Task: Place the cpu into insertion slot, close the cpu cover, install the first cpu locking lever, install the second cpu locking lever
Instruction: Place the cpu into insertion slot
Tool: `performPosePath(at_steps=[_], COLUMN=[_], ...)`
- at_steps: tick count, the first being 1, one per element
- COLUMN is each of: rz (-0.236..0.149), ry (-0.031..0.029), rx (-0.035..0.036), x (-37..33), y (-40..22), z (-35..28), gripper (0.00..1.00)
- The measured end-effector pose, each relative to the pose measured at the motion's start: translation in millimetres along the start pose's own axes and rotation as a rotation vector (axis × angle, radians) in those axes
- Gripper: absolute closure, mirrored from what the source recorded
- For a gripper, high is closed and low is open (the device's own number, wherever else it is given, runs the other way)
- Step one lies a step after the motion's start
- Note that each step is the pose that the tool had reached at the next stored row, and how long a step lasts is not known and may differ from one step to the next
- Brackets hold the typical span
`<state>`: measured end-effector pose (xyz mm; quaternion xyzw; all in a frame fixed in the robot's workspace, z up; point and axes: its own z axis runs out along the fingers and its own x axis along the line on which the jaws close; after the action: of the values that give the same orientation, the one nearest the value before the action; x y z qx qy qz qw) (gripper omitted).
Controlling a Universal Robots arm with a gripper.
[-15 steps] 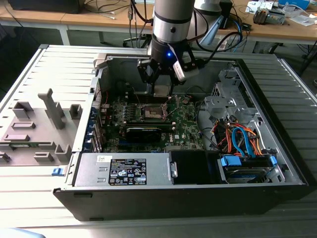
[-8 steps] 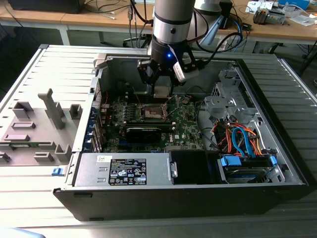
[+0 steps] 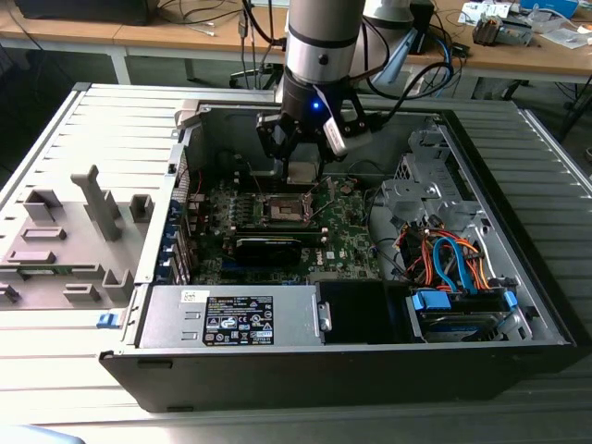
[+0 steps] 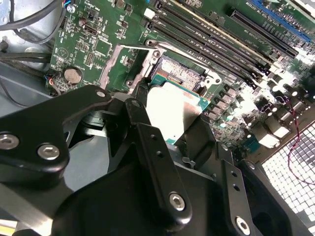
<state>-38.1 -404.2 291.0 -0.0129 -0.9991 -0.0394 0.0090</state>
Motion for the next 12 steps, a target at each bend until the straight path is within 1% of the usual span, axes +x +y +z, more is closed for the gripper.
performPosePath(at_steps=[12], rz=[0.0], ry=[0.0], rx=[0.0], x=[-0.1], y=[-3.7], z=[0.9], gripper=[0.45])
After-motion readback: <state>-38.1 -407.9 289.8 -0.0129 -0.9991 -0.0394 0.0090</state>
